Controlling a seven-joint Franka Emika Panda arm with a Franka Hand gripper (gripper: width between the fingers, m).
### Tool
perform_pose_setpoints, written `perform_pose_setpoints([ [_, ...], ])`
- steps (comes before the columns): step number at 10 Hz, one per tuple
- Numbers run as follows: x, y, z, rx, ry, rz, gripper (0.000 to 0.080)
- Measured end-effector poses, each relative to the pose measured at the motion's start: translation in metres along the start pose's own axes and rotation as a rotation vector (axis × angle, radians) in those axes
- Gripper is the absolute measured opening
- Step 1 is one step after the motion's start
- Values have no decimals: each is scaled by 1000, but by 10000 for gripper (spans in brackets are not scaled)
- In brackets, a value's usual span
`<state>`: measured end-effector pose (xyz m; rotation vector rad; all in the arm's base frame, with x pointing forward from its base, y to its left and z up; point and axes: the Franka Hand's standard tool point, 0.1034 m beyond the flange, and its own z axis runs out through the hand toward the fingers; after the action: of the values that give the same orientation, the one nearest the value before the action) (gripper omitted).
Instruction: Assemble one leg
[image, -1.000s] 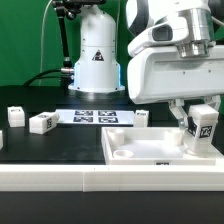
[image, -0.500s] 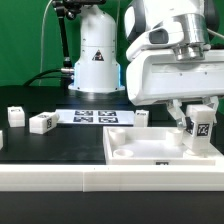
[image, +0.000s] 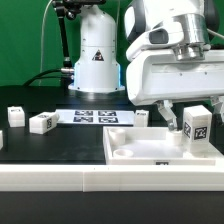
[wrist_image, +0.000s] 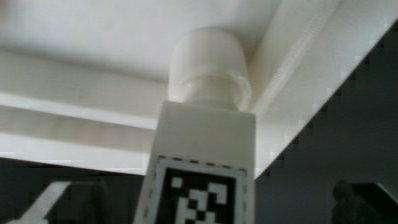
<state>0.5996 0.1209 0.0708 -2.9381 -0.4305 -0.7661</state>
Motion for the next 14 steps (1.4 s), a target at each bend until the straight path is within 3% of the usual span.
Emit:
perform_pose_setpoints([
  [4,3,4,-5,0,-28,-18,649],
  [6,14,11,-19,-5,-51,-33,649],
  [8,23,16,-22,-5,-71,-29,649],
  [14,17,15,-14,46,-416,12,649],
])
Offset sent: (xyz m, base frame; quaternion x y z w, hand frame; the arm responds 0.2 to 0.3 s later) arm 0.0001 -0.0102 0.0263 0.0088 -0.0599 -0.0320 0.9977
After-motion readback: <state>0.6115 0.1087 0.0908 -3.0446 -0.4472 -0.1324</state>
